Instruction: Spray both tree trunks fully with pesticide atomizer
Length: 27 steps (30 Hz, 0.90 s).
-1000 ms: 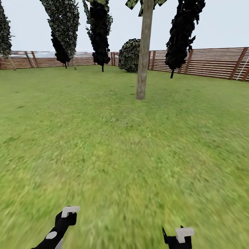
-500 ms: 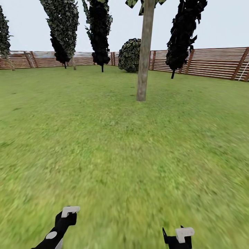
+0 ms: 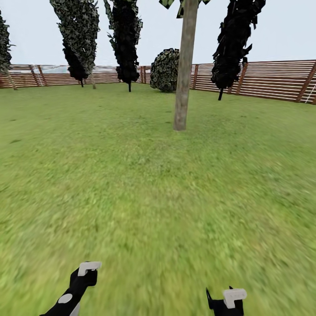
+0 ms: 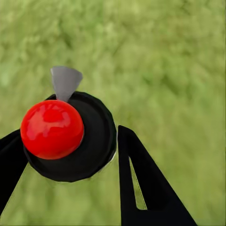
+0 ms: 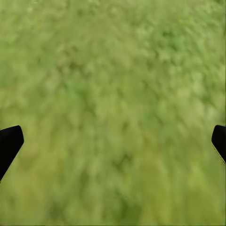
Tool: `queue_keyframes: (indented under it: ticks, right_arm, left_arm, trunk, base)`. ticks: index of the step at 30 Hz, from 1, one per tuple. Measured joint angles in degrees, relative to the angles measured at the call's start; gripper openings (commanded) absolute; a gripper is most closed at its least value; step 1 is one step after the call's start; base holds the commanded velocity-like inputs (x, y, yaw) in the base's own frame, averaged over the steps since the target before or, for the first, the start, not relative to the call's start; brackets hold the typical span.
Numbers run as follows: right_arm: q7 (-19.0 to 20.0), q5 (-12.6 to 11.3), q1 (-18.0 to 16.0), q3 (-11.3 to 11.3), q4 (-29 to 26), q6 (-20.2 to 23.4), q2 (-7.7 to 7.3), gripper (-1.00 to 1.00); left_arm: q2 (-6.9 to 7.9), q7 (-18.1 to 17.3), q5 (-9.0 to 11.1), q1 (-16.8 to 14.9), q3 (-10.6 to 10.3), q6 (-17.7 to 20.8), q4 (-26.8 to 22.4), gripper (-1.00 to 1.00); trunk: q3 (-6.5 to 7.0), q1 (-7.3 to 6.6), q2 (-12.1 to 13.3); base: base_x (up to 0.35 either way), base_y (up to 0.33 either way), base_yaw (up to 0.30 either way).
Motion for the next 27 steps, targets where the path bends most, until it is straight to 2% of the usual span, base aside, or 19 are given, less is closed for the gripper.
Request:
queue_keyframes:
  ticks: [27]
  right_arm:
    - [0.00,0.00,0.00,-0.03,-0.03,0.00,0.03,1.00]
  left_arm:
    - [0.00,-0.06,-0.02,0.00,0.00,-0.01,0.00,-1.00]
  trunk:
    - [0.00,0.00,0.00]
  base:
    - [0.337,0.000,0.000]
